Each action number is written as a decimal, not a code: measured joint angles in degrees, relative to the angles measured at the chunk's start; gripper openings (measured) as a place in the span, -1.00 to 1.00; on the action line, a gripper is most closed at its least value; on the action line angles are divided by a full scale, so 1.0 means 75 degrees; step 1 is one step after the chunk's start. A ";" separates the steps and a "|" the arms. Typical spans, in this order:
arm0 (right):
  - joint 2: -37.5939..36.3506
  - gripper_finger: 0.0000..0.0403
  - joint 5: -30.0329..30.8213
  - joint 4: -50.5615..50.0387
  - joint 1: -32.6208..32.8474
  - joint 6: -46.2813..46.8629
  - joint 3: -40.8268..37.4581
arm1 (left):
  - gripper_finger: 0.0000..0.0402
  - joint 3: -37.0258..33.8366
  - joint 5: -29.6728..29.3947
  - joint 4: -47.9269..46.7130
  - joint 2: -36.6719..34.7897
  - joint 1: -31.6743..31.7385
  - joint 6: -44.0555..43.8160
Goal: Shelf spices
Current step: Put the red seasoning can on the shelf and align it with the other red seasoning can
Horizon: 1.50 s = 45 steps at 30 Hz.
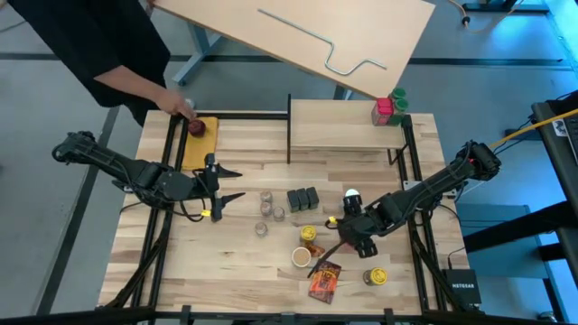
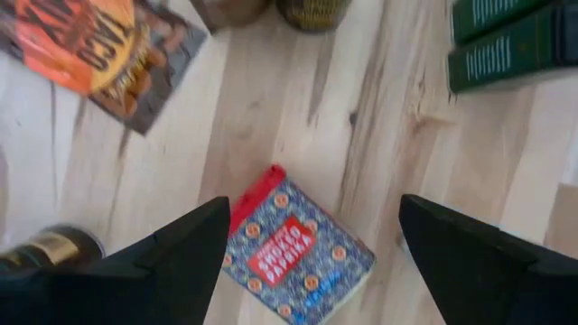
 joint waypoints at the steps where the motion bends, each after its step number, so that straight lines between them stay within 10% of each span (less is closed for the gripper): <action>1: -0.0003 0.63 0.0001 0.0091 0.0000 -0.0002 0.0000 | 0.24 0.0000 0.0000 0.0000 0.0000 0.0002 0.0000; 21: -0.0009 0.96 0.0661 0.0165 0.0102 0.1187 -0.0133 | 0.24 0.0000 0.0003 -0.0234 0.0000 0.0003 -0.0180; 45: -0.0009 0.81 -0.0112 -0.0047 0.0364 -0.1690 -0.0558 | 0.24 0.0000 0.0000 -0.0191 0.0000 0.0005 -0.0032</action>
